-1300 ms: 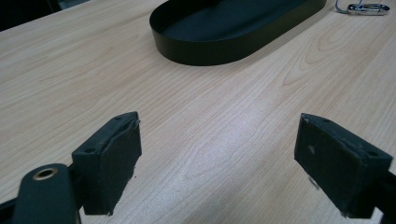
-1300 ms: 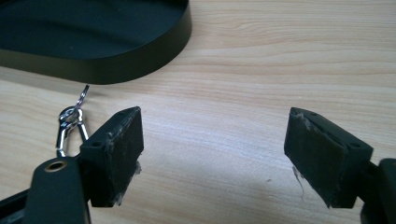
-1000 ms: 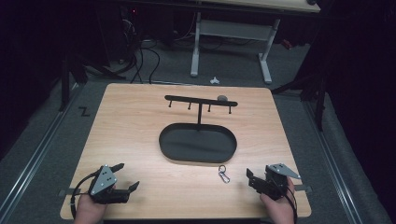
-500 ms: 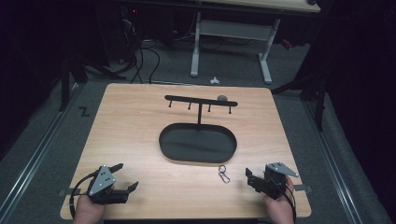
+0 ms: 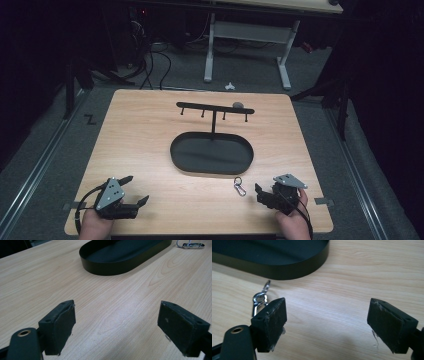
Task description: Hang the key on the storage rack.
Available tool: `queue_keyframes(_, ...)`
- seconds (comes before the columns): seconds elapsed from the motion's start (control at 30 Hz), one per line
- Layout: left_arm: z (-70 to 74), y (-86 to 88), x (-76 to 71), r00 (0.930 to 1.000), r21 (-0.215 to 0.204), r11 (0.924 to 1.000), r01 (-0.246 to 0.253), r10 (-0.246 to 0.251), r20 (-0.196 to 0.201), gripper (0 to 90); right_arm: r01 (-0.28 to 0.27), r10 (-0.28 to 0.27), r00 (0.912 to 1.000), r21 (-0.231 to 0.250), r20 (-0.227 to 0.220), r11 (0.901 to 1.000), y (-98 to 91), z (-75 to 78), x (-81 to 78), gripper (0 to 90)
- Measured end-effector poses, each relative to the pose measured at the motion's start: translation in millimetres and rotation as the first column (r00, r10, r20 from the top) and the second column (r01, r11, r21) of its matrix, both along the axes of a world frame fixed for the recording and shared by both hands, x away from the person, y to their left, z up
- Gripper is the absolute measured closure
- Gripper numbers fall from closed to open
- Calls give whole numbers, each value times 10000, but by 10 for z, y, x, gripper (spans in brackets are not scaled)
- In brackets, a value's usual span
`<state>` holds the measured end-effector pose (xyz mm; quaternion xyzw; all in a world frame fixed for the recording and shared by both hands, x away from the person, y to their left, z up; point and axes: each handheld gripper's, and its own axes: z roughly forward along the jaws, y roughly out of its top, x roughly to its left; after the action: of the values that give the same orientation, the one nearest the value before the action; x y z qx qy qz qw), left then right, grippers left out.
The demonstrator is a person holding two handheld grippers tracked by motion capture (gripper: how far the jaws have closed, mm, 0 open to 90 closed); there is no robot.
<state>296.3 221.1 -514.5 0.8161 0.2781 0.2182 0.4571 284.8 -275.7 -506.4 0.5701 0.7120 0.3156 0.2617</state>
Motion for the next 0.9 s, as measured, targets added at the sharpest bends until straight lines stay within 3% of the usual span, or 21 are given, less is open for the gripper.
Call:
queue_keyframes(0.07, -4, -4, 0, 10000, 32, 10000, 15, -15, 5, 153, -174, 177, 9995, 100, -254, 9998, 46, -8, 2, 162)
queue_keyframes(0.13, -7, -7, 0, 10000, 63, 10000, 32, -32, -10, 153, -268, 301, 9974, 501, -659, 9984, 91, -1, 14, 162)
queue_keyframes(0.33, -13, -25, -16, 9999, 74, 9998, 159, -159, -6, 153, -786, 841, 9911, 561, -1035, 9953, 231, 40, 33, 161)
queue_keyframes(0.57, -17, -59, -25, 9991, 142, 9990, 435, -435, -18, 153, -673, 791, 9861, 840, -1463, 9942, 176, 108, 115, 173)
queue_keyframes(0.63, -20, -68, -32, 9986, 125, 9985, 524, -524, -5, 153, -699, 827, 9824, 807, -1677, 9943, 162, 109, 141, 231)
queue_keyframes(0.77, -18, -87, -40, 9977, 158, 9976, 676, -677, 62, 153, -705, 822, 9762, 648, -2006, 9954, 167, 150, 164, 225)
queue_keyframes(0.9, -11, -93, -51, 9970, 206, 9969, 759, -761, 105, 153, -1035, 1154, 9703, 660, -2128, 9924, 167, 198, 185, 254)
